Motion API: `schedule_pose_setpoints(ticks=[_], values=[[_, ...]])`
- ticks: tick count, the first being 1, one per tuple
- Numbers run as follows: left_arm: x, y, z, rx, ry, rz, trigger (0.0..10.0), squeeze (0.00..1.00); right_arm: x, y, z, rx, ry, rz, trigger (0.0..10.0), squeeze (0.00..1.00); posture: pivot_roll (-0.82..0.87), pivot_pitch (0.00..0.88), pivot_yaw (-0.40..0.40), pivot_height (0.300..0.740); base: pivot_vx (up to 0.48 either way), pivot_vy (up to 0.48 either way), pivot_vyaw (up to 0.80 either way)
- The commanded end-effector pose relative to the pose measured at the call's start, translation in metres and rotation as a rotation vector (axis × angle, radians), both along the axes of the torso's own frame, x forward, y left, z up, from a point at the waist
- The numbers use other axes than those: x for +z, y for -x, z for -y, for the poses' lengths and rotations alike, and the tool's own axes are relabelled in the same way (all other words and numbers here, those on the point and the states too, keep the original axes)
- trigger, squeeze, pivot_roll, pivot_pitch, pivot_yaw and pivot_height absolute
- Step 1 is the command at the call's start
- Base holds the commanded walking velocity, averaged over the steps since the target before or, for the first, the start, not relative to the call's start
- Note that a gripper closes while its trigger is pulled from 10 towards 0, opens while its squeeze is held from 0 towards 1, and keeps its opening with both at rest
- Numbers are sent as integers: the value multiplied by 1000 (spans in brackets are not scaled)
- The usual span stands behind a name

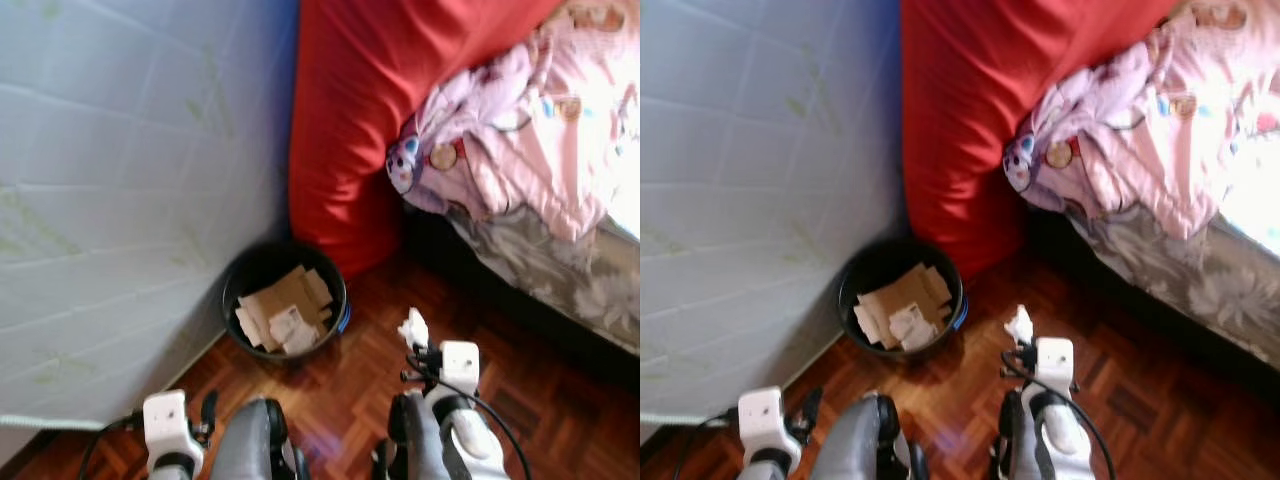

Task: Clean up the room

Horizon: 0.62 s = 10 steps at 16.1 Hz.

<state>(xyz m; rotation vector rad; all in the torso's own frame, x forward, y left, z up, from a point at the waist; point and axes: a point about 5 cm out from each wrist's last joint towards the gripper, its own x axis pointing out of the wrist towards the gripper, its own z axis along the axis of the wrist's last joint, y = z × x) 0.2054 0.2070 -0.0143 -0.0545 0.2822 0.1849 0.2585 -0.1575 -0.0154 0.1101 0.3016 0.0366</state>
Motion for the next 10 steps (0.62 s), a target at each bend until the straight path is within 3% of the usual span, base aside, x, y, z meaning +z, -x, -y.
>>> schedule_pose_setpoints(ticks=[1, 8, 10], values=[[-6, 9, 1, 3, 2, -30, 10000, 0, -7, 8, 4, -4, 7, -33, 10000, 0, -19, 253, -5, 614, 0, 0, 0], [-7, 7, 4, -11, 19, -40, 10000, 0, -6, 7, 4, 10, 4, -22, 10000, 0, -20, 251, -6, 614, 0, 0, 770], [-7, 7, 4, -11, 18, -42, 10000, 0, -7, 8, 5, -5, -11, -34, 10000, 0, -20, 251, -6, 614, 0, 0, 0]])
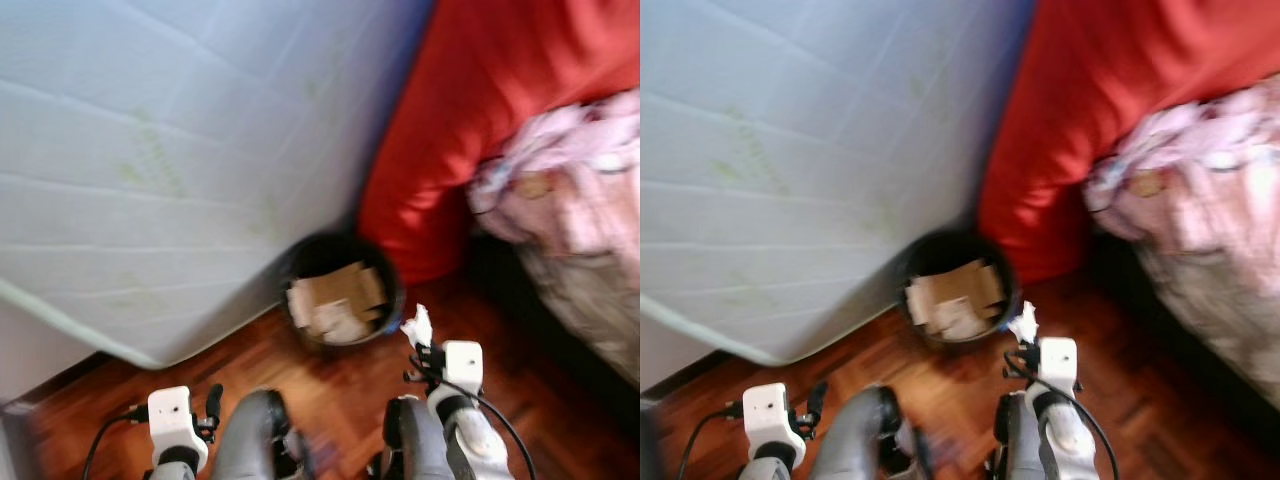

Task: Clean up the room

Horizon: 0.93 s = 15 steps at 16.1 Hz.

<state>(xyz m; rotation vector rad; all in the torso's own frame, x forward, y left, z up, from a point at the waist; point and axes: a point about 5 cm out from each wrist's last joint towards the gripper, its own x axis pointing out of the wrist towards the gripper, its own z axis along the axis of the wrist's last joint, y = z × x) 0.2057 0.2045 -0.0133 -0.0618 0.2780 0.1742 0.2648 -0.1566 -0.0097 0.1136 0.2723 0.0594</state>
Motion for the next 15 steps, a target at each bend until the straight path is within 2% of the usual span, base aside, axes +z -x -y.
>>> schedule_pose_setpoints(ticks=[1, 8, 15], values=[[-8, 7, 2, -2, 10, -48, 10000, 0, -13, 14, 6, -24, -3, -66, 10000, 0, -19, 252, -6, 614, 0, 0, 0], [-9, 7, 2, -5, 11, -50, 10000, 0, -15, 13, 11, -47, 5, -98, 10000, 0, -18, 250, -7, 614, 0, 0, 0], [-9, 8, 2, -6, 8, -52, 10000, 0, -7, 5, 5, -41, 10, -45, 10000, 0, -18, 250, -8, 614, 325, 0, 0]])
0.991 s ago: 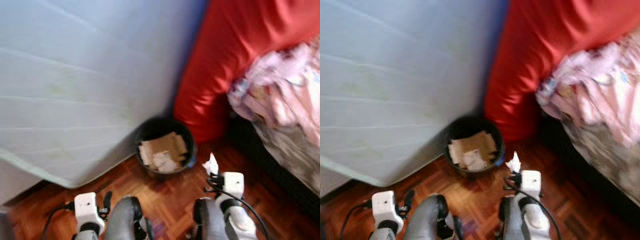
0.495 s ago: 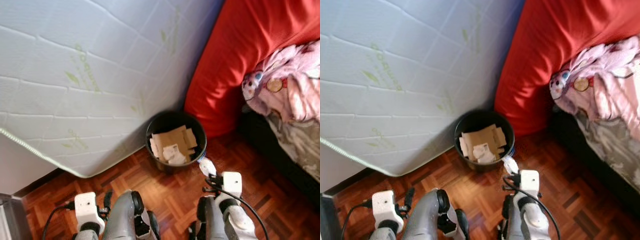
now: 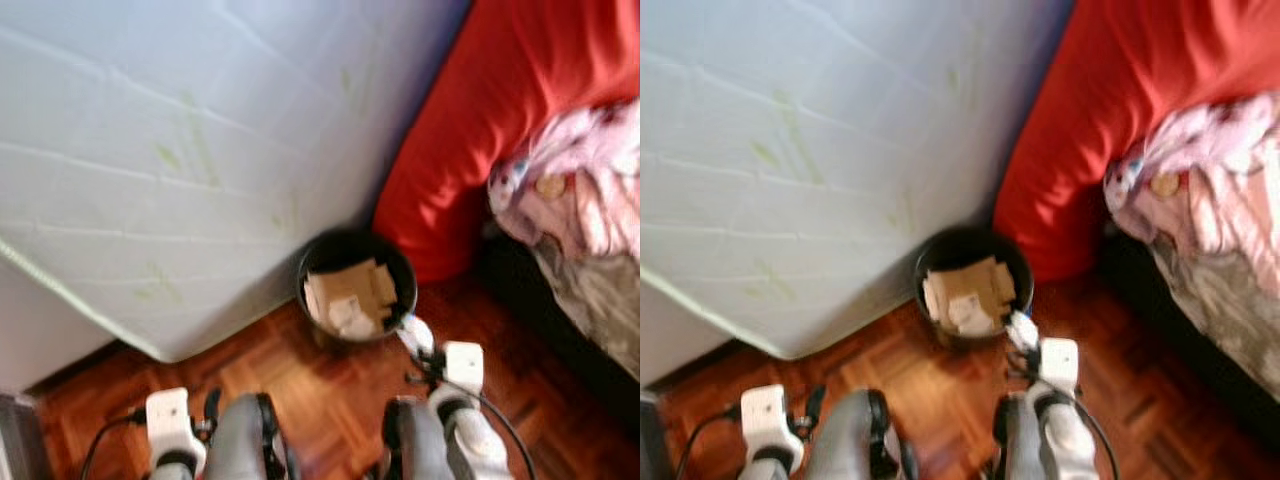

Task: Clean up the room

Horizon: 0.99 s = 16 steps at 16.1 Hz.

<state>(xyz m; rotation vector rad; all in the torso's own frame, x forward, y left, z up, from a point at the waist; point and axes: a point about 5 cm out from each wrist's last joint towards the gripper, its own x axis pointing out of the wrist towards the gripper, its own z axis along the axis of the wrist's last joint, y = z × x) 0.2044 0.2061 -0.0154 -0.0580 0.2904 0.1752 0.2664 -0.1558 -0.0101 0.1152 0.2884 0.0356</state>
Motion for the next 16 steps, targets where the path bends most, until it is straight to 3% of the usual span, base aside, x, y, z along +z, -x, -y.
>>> schedule_pose_setpoints(ticks=[1, 7, 12, 16], values=[[-7, 6, 4, -8, 10, -39, 10000, 0, -4, 5, 3, -16, 7, -14, 10000, 0, -18, 250, -8, 614, 360, 0, 0], [-7, 7, 4, -11, 8, -37, 10000, 0, 0, 5, 0, -15, 7, 15, 10000, 0, -16, 250, -7, 614, 292, 0, 0], [-7, 7, 4, -7, 8, -31, 10000, 0, 0, 5, 1, -15, 22, 14, 10000, 0, -13, 253, -9, 614, 0, 0, 0], [-7, 8, 5, -11, 8, -31, 10000, 0, -4, -5, -10, 56, 24, -92, 10000, 0, 2, 264, -8, 614, 0, 0, 0]])
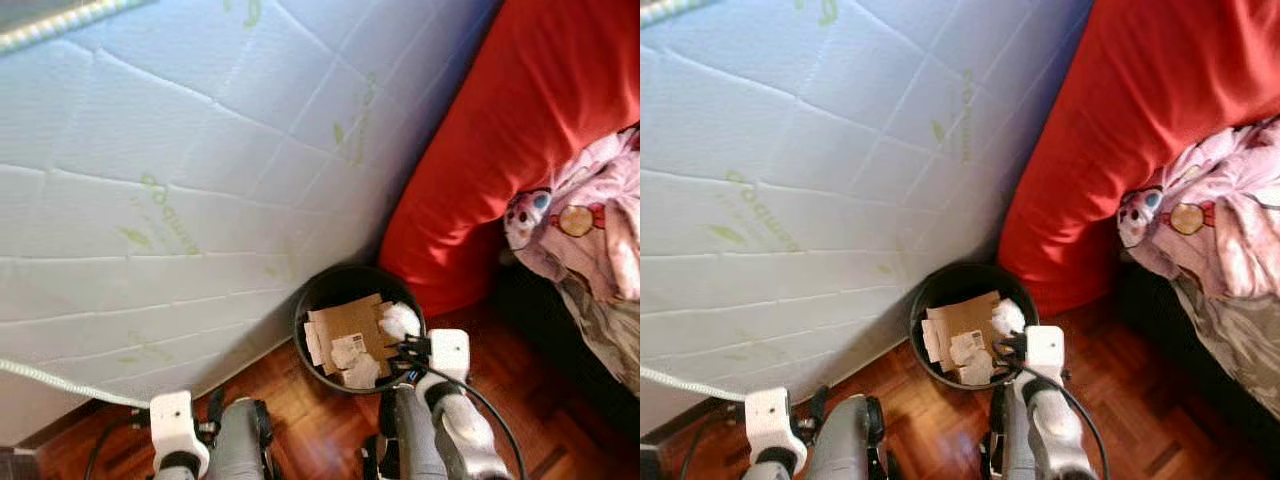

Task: Clean up the room

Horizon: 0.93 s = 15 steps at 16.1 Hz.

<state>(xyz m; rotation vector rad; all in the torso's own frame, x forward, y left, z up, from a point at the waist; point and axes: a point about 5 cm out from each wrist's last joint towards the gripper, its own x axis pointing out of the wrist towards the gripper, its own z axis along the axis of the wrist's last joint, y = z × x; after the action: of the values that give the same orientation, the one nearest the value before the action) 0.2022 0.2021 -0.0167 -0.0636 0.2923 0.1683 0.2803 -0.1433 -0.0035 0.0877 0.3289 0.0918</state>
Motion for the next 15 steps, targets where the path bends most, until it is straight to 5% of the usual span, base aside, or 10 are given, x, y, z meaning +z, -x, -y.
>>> schedule_pose_setpoints(ticks=[1, 5, 11, 15], values=[[-5, 7, 2, -7, 1, -30, 10000, 0, -11, 6, -3, 41, -15, -98, 10000, 0, 7, 267, -7, 614, 0, 0, 0], [0, 12, 2, -9, -6, -10, 10000, 0, -5, -10, -10, 110, 4, -181, 10000, 0, 54, 296, -9, 614, 0, 0, 0], [18, 25, 3, -12, -25, 41, 10000, 0, 14, -31, -22, 157, 29, -164, 10000, 0, 134, 365, -16, 614, 0, 0, 0], [35, 48, 5, 0, -36, 49, 10000, 0, 27, -42, -45, 228, 61, -133, 10000, 0, 195, 435, -9, 614, 0, 0, 0]])
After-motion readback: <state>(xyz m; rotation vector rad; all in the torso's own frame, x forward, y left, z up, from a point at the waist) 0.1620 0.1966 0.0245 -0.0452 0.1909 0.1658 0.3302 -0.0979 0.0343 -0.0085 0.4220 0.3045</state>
